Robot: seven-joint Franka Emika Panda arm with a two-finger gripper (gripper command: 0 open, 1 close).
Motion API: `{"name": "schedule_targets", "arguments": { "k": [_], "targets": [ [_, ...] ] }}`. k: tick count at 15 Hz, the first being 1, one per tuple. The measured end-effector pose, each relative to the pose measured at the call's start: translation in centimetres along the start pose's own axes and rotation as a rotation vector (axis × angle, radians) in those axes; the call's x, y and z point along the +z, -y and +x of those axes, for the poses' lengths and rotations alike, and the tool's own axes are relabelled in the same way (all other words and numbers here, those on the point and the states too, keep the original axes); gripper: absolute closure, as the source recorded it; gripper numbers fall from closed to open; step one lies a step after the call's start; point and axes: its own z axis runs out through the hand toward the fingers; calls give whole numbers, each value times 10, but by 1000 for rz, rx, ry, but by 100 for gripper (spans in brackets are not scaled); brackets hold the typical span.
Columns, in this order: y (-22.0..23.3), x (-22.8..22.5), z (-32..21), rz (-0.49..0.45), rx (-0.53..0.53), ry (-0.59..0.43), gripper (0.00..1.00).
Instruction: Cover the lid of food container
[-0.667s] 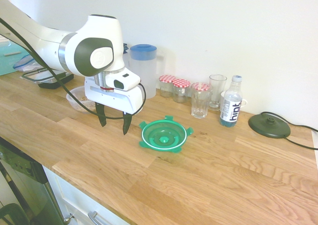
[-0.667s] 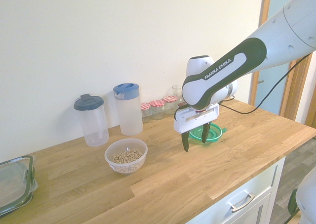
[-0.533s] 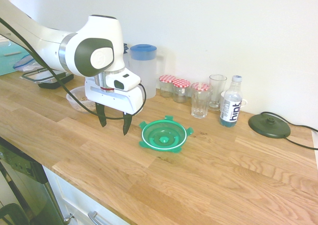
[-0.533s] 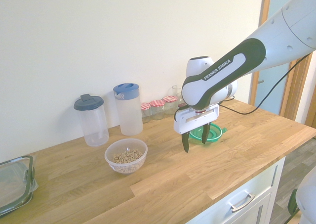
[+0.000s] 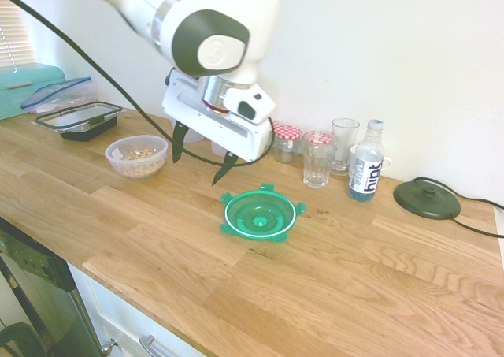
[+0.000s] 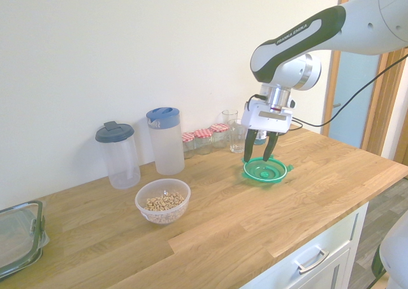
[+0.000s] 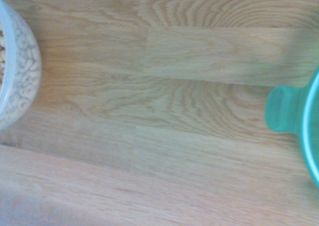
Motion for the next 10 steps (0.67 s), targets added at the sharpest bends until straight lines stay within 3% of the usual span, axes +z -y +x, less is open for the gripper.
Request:
{"name": "schedule_targets", "arguments": {
  "k": [4, 10],
  "targets": [
    [-56, -22, 63, 99, -39, 89, 0],
    [-119, -27, 128, 201, 41, 134, 0]
  ]
}}
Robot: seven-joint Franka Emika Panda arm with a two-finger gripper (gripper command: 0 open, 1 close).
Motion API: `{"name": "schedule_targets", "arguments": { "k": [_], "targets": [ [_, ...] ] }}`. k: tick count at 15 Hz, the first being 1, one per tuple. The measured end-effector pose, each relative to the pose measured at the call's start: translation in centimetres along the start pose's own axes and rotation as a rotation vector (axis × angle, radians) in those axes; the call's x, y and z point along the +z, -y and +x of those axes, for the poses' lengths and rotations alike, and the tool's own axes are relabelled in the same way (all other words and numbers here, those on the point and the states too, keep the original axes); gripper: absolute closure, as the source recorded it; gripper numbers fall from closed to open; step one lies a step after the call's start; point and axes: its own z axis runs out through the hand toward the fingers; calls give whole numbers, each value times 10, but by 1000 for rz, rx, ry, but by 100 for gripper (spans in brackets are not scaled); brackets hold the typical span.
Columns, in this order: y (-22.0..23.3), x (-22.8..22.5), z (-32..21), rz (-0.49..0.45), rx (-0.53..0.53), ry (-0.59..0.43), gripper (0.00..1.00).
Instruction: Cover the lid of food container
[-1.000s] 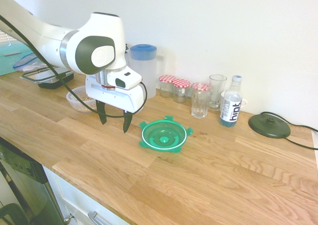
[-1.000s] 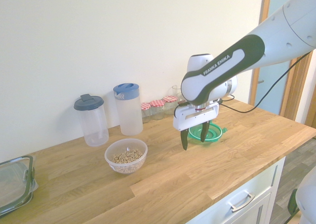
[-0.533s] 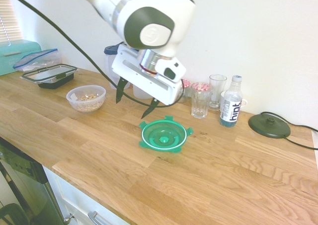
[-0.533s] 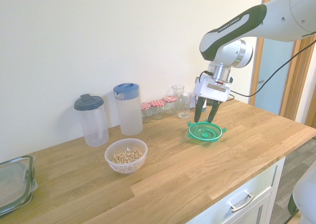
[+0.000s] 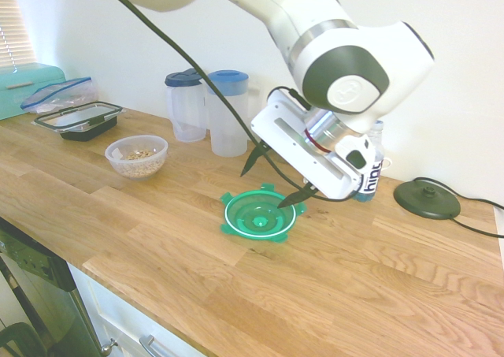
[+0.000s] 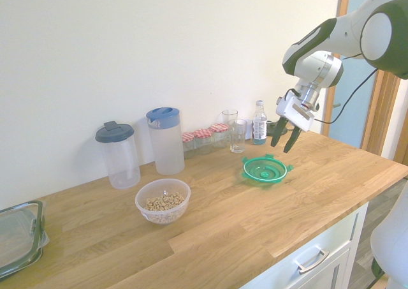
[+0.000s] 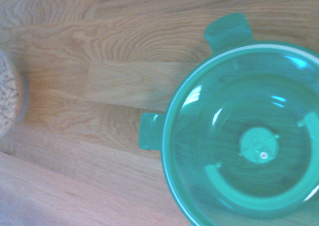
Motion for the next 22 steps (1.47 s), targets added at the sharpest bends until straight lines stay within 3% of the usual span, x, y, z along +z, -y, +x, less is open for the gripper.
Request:
{"name": "schedule_targets", "arguments": {
  "k": [7, 20, 21, 22],
  "targets": [
    [-36, 13, 59, 56, 44, 28, 0],
    [-1, 71, 84, 28, -56, 144, 0],
    [3, 74, 83, 21, -63, 149, 100],
    [5, 75, 82, 15, -67, 152, 100]
  ]
}}
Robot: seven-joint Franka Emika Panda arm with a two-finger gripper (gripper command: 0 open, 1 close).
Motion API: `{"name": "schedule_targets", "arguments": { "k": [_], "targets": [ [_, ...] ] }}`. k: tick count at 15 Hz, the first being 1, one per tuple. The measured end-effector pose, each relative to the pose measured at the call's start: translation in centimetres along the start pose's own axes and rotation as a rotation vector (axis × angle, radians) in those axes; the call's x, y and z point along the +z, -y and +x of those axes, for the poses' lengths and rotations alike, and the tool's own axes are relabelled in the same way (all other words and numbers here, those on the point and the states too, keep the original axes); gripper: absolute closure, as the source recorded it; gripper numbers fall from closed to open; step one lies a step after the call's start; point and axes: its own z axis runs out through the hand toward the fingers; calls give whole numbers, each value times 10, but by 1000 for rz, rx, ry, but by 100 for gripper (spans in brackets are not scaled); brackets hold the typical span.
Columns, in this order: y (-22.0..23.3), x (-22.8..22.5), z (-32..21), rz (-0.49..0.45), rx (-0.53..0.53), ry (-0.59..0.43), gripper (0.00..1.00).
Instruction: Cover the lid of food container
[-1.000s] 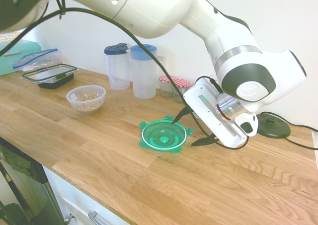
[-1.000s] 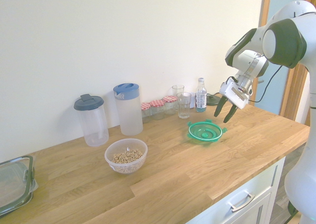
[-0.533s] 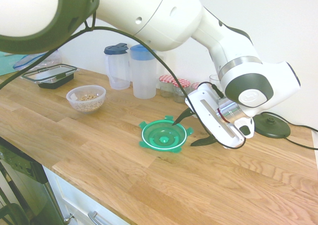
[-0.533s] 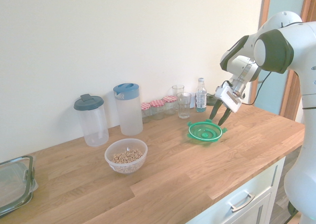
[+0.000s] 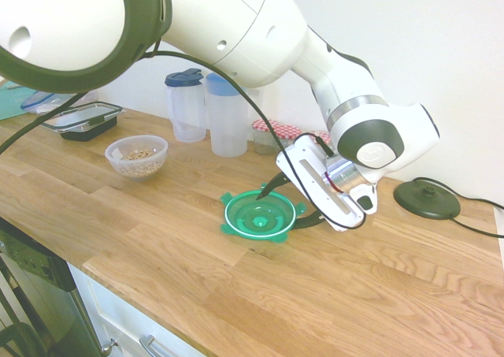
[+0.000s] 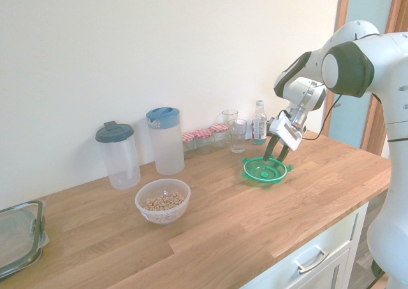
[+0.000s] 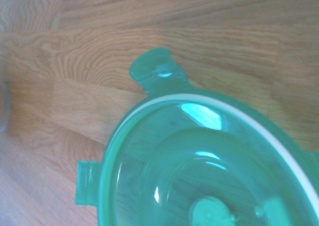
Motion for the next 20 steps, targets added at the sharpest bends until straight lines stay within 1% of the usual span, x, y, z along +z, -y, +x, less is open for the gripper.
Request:
{"name": "schedule_targets", "arguments": {
  "k": [6, 12, 20],
  "targets": [
    [0, 1, -1, -7, 3, 4, 100],
    [-32, -6, -2, 10, 51, -1, 100],
    [-24, 14, 1, 3, 23, 0, 100]
  ]
}}
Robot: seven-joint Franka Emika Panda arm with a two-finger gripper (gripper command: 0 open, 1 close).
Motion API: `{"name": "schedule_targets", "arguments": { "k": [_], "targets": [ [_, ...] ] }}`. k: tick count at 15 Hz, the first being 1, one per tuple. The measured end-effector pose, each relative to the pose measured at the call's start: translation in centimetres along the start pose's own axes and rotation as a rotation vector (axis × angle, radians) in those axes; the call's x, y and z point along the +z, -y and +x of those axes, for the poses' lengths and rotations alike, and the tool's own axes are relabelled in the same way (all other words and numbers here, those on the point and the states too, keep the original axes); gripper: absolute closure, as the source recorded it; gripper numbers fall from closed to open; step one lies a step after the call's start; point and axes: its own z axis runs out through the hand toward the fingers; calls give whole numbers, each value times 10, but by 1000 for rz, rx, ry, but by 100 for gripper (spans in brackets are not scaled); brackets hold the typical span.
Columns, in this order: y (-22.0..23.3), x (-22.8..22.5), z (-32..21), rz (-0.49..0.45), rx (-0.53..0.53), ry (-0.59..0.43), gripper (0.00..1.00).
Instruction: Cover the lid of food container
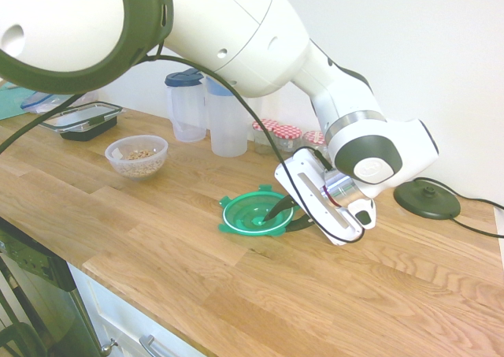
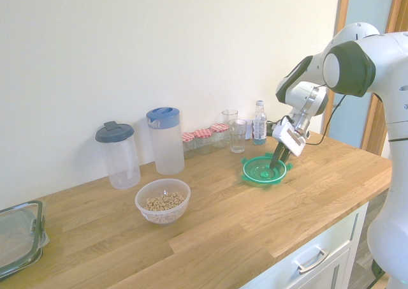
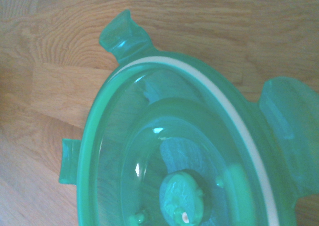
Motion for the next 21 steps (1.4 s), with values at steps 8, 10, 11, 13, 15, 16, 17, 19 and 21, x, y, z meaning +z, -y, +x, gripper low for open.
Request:
{"name": "schedule_targets", "arguments": {
  "k": [8, 10, 11, 13, 15, 16, 17, 19, 21],
  "targets": [
    [-5, 3, 0, 11, -22, -24, 100],
    [-6, -4, 0, 17, -14, -48, 100],
    [-3, -14, -3, 15, -9, -80, 100],
    [11, -42, -18, -48, 2, -146, 100],
    [42, -73, -45, -151, 1, -232, 100],
    [59, -88, -62, -205, -6, -278, 100],
    [74, -103, -79, -257, -6, -324, 100],
    [108, -125, -113, -354, -2, -422, 100],
    [153, -130, -147, -449, -7, -518, 100]
  ]
}}
